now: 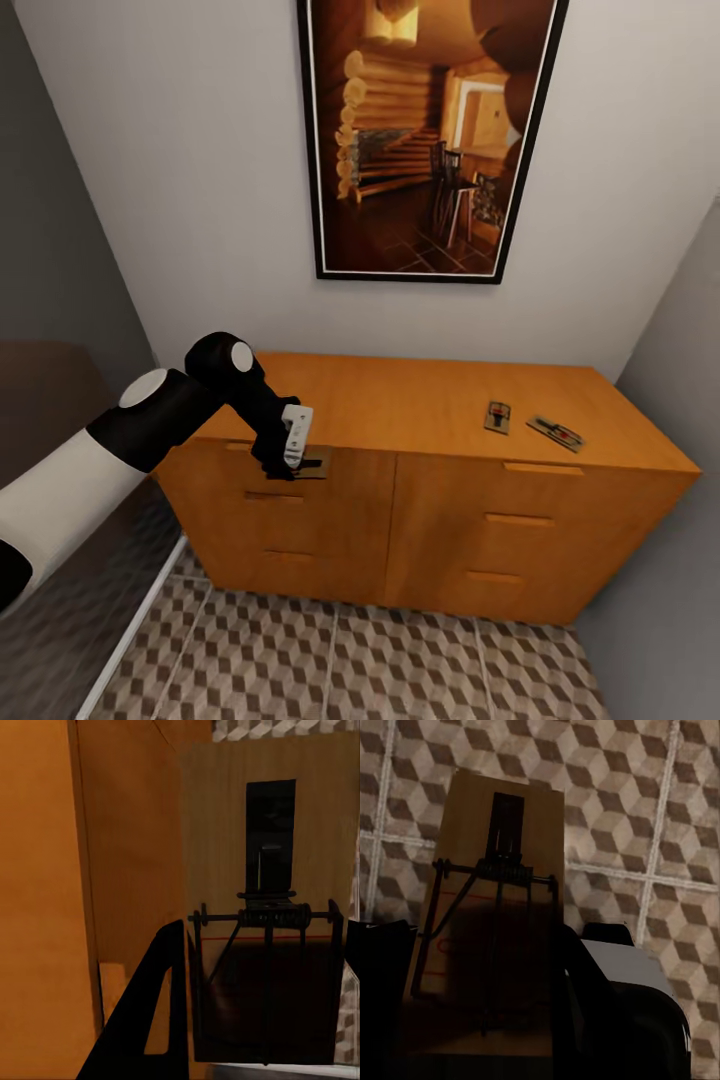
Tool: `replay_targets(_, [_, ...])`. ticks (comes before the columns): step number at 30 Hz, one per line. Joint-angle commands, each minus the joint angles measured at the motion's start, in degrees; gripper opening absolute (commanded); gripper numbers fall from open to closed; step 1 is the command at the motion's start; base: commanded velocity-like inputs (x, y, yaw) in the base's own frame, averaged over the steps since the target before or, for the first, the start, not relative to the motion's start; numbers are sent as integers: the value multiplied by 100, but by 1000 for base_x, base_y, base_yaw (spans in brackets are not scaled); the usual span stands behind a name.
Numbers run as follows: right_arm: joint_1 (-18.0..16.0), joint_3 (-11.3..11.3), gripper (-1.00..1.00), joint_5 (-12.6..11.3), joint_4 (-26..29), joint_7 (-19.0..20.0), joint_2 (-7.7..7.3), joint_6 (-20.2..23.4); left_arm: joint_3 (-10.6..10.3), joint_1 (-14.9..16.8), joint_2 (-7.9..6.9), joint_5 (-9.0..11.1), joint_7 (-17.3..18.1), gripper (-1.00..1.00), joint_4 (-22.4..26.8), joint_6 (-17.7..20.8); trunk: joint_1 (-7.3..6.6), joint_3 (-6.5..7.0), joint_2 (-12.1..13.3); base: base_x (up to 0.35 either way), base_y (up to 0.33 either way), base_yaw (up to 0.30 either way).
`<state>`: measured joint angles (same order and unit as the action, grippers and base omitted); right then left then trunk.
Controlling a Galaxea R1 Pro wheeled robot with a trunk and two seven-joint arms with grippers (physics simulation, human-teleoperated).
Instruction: Take the four mousetraps from the cabinet in the bathroom and place them on the bathroom floor. Make sure all four end up on the same floor surface, and ensure that at least two of them are either under or directly next to the same bathroom sink.
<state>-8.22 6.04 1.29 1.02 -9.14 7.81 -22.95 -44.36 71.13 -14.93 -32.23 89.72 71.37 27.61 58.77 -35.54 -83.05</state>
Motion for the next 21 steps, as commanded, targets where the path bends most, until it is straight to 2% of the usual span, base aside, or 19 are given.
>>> replay_targets(1, [-4, 47, -100, 12, -7, -44, 2, -7, -10, 6, -9, -29, 28, -100, 10, 43, -4, -5, -3, -340, -2, 0])
replay_targets(16, [-4, 47, -100, 12, -14, -44, 2, -7, -19, 4, -63, -12, 28, -100, -7, 43, -4, -5, -3, -341, 0, 0])
replay_targets(21, [-4, 45, -100, 12, -12, -44, 2, -7, -24, -244, -135, -13, 28, -100, -117, 32, -4, -5, -3, -245, 0, 0])
